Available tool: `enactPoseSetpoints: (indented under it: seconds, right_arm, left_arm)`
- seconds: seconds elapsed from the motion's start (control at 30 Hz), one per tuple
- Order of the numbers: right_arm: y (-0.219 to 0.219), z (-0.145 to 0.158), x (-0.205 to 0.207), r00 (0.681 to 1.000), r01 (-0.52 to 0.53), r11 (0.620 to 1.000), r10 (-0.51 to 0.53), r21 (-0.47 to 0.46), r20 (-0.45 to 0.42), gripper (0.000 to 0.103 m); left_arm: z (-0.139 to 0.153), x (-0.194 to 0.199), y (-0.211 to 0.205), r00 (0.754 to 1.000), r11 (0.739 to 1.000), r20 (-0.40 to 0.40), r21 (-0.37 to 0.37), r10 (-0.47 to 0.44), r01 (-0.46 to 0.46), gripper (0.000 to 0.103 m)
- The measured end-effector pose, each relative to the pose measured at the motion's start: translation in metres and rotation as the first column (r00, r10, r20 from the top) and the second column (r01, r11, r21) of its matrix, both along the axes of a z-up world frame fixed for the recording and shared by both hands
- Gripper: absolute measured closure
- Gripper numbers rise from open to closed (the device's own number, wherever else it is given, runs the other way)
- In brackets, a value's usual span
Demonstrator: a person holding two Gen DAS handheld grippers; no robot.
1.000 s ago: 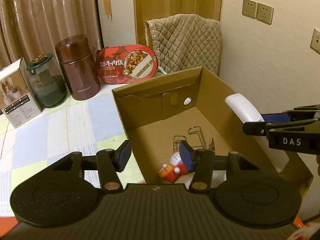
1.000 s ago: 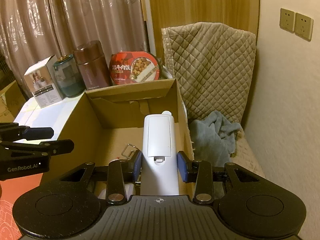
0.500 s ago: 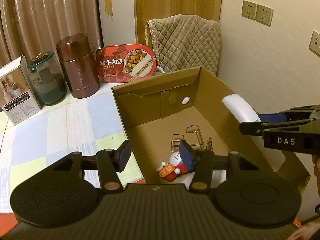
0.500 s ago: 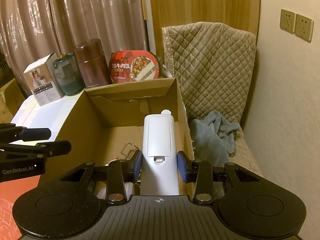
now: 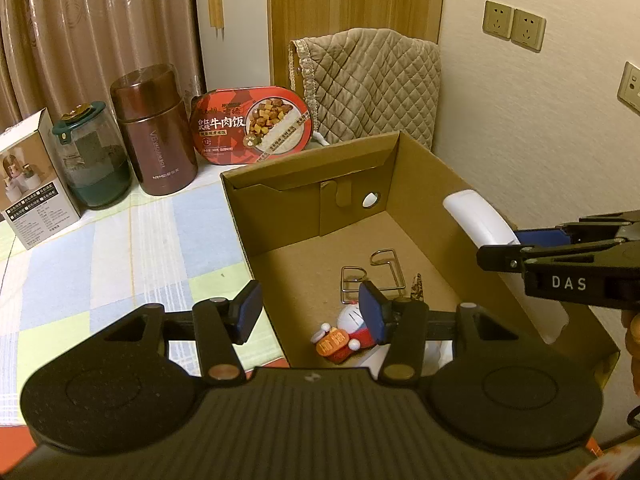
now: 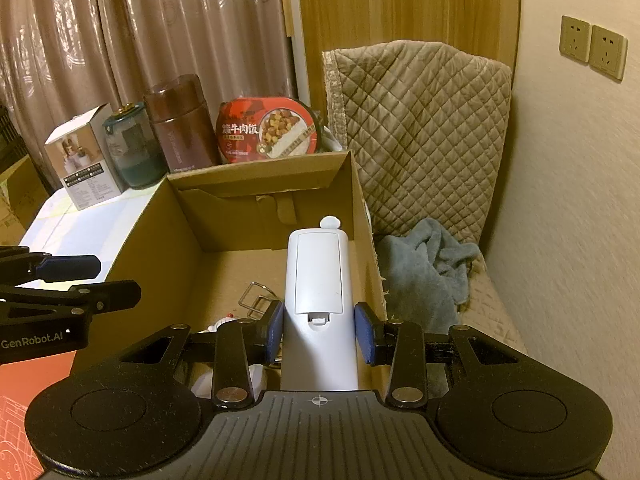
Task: Organize rigid objects
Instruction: 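Lower the figurine and white device into the box and open both tools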
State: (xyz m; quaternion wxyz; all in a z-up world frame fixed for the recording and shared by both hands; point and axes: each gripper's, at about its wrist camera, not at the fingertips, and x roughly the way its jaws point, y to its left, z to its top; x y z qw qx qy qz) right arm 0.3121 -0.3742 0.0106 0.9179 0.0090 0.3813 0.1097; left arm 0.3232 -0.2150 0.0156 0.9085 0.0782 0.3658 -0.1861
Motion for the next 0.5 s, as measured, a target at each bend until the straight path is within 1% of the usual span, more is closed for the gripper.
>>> enactPoseSetpoints:
  seconds: [0.3, 0.43, 0.47, 0.5]
  right_arm:
    - [-0.0016, -0.0047, 0.0031, 1.000, -0.002, 1.000, 0.002, -0.004, -0.002, 0.068]
    - [-0.0029, -0.0038, 0.0030, 1.000, 0.000, 1.000, 0.000, 0.014, 0.021, 0.068]
    - [-0.0032, -0.0018, 0.0031, 1.000, 0.002, 1.000, -0.003, 0.017, 0.025, 0.067]
    - [-0.0040, -0.0005, 0.0021, 1.000, 0.006, 1.000, -0.007, 0.018, 0.031, 0.066]
  left_arm:
    - [-0.0007, 0.0012, 0.0015, 1.000, 1.000, 0.000, 0.001, 0.001, -0.001, 0.055]
    - [-0.0004, -0.0007, 0.0031, 1.000, 1.000, 0.002, -0.003, 0.007, -0.007, 0.055]
    - [0.0001, -0.0018, 0.0043, 1.000, 1.000, 0.003, -0.004, 0.011, -0.011, 0.053]
    - [0.0014, -0.0036, 0.0056, 1.000, 1.000, 0.008, -0.007, 0.017, -0.017, 0.049]
